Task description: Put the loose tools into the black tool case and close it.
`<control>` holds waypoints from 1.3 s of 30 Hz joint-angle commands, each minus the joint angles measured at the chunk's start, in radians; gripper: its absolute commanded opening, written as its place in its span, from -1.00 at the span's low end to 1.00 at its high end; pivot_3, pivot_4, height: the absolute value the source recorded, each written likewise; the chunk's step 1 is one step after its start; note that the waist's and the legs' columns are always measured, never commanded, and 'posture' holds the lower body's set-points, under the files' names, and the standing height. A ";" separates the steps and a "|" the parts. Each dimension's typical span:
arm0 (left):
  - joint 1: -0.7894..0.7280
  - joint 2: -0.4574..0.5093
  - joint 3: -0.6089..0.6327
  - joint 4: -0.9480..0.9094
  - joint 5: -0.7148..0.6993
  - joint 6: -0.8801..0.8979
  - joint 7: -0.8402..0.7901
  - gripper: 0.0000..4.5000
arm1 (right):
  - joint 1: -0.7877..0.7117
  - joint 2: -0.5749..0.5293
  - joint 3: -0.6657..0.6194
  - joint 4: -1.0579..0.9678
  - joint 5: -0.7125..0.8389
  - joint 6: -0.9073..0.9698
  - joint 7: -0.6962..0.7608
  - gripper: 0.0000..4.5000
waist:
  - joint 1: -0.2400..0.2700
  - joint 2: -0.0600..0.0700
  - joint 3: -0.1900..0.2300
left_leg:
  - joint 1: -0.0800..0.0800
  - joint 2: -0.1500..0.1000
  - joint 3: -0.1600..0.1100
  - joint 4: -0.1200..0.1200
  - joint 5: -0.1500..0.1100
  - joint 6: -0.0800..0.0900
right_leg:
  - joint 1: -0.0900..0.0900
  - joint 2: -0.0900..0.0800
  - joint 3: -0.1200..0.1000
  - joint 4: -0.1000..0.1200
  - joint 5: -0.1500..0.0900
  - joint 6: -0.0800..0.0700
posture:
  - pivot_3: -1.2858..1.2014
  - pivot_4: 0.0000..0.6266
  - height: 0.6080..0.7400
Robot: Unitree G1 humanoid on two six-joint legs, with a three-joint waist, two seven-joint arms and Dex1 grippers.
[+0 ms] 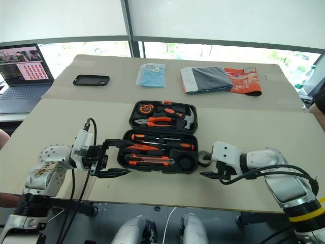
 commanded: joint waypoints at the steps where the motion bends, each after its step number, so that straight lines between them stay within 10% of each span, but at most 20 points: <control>1: -0.009 -0.002 -0.012 -0.006 -0.001 -0.018 -0.018 1.00 | -0.036 -0.002 -0.003 0.017 -0.016 -0.014 0.012 -0.39 | -0.001 0.000 0.000 | 0.000 0.000 0.000 0.000 0.000 0.000 | 0.000 0.000 0.000 0.000 0.000 0.000 | 0.03 -0.52 1.00; 6: -0.028 -0.024 -0.027 0.012 0.008 -0.040 -0.023 1.00 | -0.068 -0.029 -0.014 0.054 -0.025 -0.033 0.044 -0.99 | -0.002 0.000 0.000 | 0.000 0.000 0.000 0.001 0.000 0.000 | 0.000 0.000 0.000 0.000 0.000 0.000 | 0.03 -0.52 1.00; 19: 0.012 -0.037 -0.023 0.005 -0.002 -0.053 -0.033 1.00 | -0.227 -0.008 -0.033 -0.190 0.372 0.339 0.178 -0.99 | -0.010 0.000 0.001 | 0.002 0.002 0.000 0.000 -0.001 0.001 | 0.000 -0.001 0.000 0.000 0.001 -0.001 | 0.03 -0.52 1.00; 35: 0.077 -0.029 -0.004 -0.030 0.012 -0.076 0.010 1.00 | -0.386 0.021 0.291 -0.053 0.044 0.447 0.098 -0.99 | -0.002 -0.001 0.001 | -0.001 0.001 0.000 0.000 0.000 -0.002 | -0.001 -0.003 -0.001 -0.001 0.001 -0.002 | 0.03 -0.52 1.00; 39: 0.079 -0.027 0.003 -0.026 0.015 -0.083 0.026 1.00 | -0.401 -0.017 0.318 -0.090 0.071 0.479 0.178 -0.49 | 0.001 -0.001 0.001 | -0.001 0.001 0.000 0.000 -0.002 -0.007 | -0.001 -0.003 -0.001 0.000 0.001 -0.002 | 0.03 -0.52 1.00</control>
